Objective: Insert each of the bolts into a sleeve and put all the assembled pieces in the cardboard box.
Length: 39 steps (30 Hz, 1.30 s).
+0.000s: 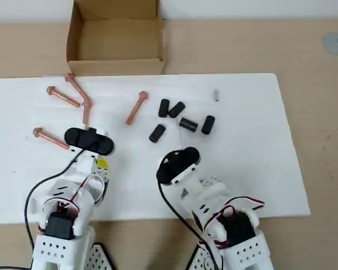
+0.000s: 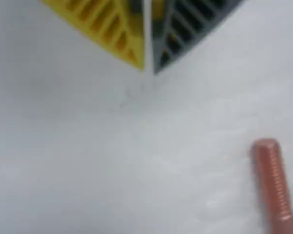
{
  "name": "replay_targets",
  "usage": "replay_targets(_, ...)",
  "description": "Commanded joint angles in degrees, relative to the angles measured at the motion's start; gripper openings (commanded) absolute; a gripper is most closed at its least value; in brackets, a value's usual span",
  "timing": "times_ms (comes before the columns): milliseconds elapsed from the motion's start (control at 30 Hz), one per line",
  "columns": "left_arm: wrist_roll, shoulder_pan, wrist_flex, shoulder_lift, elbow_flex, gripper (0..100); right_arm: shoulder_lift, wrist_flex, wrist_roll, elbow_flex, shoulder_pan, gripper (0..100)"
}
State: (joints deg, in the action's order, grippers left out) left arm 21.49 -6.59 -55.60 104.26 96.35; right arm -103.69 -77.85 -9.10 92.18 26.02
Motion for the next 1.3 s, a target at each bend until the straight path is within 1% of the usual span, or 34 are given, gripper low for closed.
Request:
replay_targets(0, 2.1, -0.8, 0.3, 0.4, 0.2, 1, -6.5, 1.0, -0.4, 0.0, -0.5, 0.9)
replay_targets(67, -5.5, 2.2, 0.4, 0.4, -3.4, 1, -6.1, 1.1, -0.4, -1.1, -1.0, 0.9)
replay_targets(133, -12.0, 5.8, -1.8, 0.3, -7.9, 1, -6.0, 1.6, -0.4, -3.9, -2.9, 0.9)
replay_targets(167, -13.5, 7.5, -3.0, 0.0, -10.2, 1, -5.9, 2.2, -0.4, -5.6, -4.2, 0.9)
replay_targets(267, -13.7, 10.9, -7.3, -3.9, -17.8, 2, -4.1, 2.5, -0.6, -10.9, -7.3, 0.9)
replay_targets(300, -13.8, 12.6, -8.9, -6.5, -21.0, 4, -2.2, 2.4, -0.6, -12.9, -7.8, 1.3)
replay_targets(367, -14.0, 17.2, -10.8, -14.2, -27.2, 12, 4.4, 2.3, -0.6, -17.5, -8.1, 4.4)
replay_targets(433, -17.4, 22.7, -10.9, -24.4, -34.2, 18, 13.7, 2.6, -0.3, -24.0, -8.8, 8.2)
replay_targets(500, -21.1, 27.3, -10.1, -36.1, -43.1, 18, 25.1, 2.6, 0.6, -32.5, -9.5, 8.7)
replay_targets(567, -23.6, 30.1, -10.3, -48.1, -52.4, 16, 37.5, 2.4, 3.0, -42.2, -9.6, 8.0)
replay_targets(633, -30.5, 30.6, -12.0, -59.6, -60.0, 14, 49.6, 2.2, 5.6, -51.6, -9.5, 7.2)
replay_targets(700, -39.4, 30.5, -13.5, -69.6, -64.4, 13, 60.3, 2.2, 7.2, -59.8, -9.5, 7.0)
replay_targets(733, -42.5, 30.8, -13.2, -74.1, -66.3, 13, 64.9, 2.2, 7.6, -63.3, -9.4, 7.0)
replay_targets(833, -49.8, 31.8, -11.6, -83.2, -70.4, 12, 74.8, -0.3, 7.6, -71.0, -9.4, 7.0)
replay_targets(933, -55.0, 31.6, -11.4, -88.1, -70.8, 12, 80.4, -4.1, 7.3, -75.2, -9.3, 7.2)
replay_targets(1000, -56.2, 31.5, -11.7, -90.6, -70.6, 12, 82.0, -5.8, 5.9, -76.4, -8.0, 7.2)
replay_targets(1100, -55.6, 31.9, -10.8, -93.2, -70.4, 12, 82.2, -6.2, -1.8, -76.4, -7.2, 7.2)
replay_targets(1167, -53.5, 31.9, -9.7, -94.4, -70.2, 12, 82.6, -5.8, -5.5, -76.4, -6.9, 7.2)
replay_targets(1267, -52.7, 32.0, -8.4, -95.7, -70.2, 12, 82.7, -5.3, -5.9, -76.2, -5.7, 7.2)
